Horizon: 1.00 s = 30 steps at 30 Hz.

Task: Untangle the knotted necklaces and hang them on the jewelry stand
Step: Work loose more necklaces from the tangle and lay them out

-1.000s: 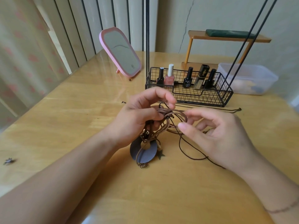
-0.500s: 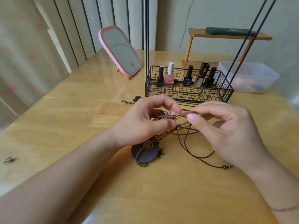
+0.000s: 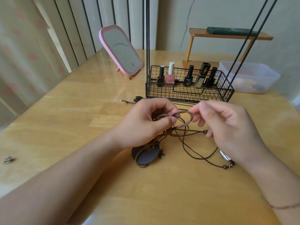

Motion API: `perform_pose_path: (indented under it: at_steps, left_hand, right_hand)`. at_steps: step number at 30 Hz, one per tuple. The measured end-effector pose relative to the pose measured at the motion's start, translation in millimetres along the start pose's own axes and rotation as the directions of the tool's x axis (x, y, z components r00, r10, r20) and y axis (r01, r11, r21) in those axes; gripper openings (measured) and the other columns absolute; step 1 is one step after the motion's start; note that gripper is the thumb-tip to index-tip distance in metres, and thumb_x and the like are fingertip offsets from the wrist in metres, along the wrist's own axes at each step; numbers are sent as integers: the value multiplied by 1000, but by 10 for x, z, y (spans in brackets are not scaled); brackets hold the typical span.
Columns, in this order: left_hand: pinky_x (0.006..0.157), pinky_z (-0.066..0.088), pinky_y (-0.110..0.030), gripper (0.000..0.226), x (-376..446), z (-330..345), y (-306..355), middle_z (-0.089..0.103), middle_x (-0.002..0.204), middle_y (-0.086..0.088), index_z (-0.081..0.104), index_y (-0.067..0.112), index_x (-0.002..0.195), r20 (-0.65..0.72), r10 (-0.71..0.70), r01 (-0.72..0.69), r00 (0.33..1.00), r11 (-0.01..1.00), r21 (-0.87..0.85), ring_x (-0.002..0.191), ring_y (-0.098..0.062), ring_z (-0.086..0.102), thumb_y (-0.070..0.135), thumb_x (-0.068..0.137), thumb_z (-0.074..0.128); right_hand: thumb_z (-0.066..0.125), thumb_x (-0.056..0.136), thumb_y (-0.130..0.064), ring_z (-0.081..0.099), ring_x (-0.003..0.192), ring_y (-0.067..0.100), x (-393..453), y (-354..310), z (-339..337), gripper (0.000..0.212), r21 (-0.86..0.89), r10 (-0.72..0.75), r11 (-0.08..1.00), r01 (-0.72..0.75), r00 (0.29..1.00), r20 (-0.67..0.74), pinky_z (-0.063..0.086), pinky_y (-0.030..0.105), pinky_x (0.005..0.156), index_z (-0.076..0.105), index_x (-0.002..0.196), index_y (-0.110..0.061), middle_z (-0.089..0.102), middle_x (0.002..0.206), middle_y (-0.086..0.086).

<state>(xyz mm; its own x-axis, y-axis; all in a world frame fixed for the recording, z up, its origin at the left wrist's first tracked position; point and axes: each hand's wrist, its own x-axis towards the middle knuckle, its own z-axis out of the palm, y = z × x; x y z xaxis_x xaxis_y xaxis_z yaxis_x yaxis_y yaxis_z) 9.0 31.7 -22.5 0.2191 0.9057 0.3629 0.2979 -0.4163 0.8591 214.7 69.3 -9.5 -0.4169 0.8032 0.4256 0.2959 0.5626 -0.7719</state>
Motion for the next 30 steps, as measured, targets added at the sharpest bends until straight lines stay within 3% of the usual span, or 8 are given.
perform_pose_path:
  at_steps: [5, 10, 14, 19, 24, 27, 29, 30]
  left_hand:
    - [54, 36, -14, 2, 5, -6, 8, 54, 72, 0, 62, 9, 88, -44, -30, 26, 999, 995, -99, 58, -7, 43, 10, 89, 61]
    - [55, 38, -29, 3, 14, -11, 8, 53, 74, 2, 60, 12, 88, -55, -37, 30, 998, 992, -121, 62, -22, 43, 13, 90, 60]
    - [51, 38, -22, 3, 4, -18, 22, 53, 74, 2, 59, 13, 88, -42, -51, 44, 998, 987, -154, 58, -13, 45, 13, 91, 58]
    - [50, 41, -17, 5, 10, -19, 13, 55, 75, -3, 58, 17, 88, -50, -75, 64, 996, 981, -185, 58, -7, 48, 16, 93, 57]
    - [48, 40, -14, 4, 11, -2, 7, 56, 75, -6, 55, 16, 91, -48, -74, 60, 996, 965, -254, 55, -4, 49, 14, 94, 55]
    - [48, 39, -15, 5, 17, -6, 2, 59, 75, -4, 54, 16, 92, -44, -75, 61, 996, 960, -274, 54, -6, 48, 14, 96, 53]
    - [47, 38, -14, 7, 20, -10, 5, 60, 73, -1, 52, 15, 92, -41, -70, 56, 997, 960, -276, 54, -7, 47, 13, 99, 51]
    - [47, 38, -13, 8, 20, -12, 7, 60, 73, 0, 51, 14, 92, -41, -67, 53, 997, 961, -271, 54, -5, 47, 11, 100, 50]
  right_hand:
    - [50, 90, -52, 64, 78, 13, -29, -39, -2, 32, -43, -77, 996, 78, 997, 25, 43, 12, 61, 73, 86, -29, 69, 80, -11]
    - [68, 79, -25, 58, 61, 6, -35, -3, 8, 8, -78, -65, 994, 72, 994, 91, 37, 5, 53, 76, 82, -22, 69, 78, -14]
    - [76, 83, -11, 58, 59, 2, -25, 1, -12, 13, -87, -29, 995, 39, 994, 110, 38, 5, 53, 72, 75, -21, 68, 74, -15]
    - [58, 83, -37, 64, 74, 15, -27, -35, -24, 11, 5, -25, 1000, 25, 994, 109, 48, 22, 56, 63, 81, -27, 69, 74, -4]
    - [77, 83, -22, 60, 63, 2, -63, -37, 62, 6, -146, -17, 988, 44, 984, 179, 40, 9, 54, 72, 80, -22, 68, 78, -14]
    - [73, 86, -19, 55, 54, -1, -57, -20, 85, 13, -164, 49, 986, -8, 969, 243, 38, 9, 53, 73, 73, -17, 67, 68, -13]
    - [71, 90, -19, 56, 54, 5, -39, -35, 68, 18, -107, 78, 993, -55, 970, 229, 41, 16, 54, 70, 72, -18, 66, 65, -16]
    - [69, 92, -21, 59, 58, 11, -26, -51, 52, 18, -55, 99, 994, -89, 972, 213, 49, 27, 59, 69, 74, -18, 69, 68, -13]
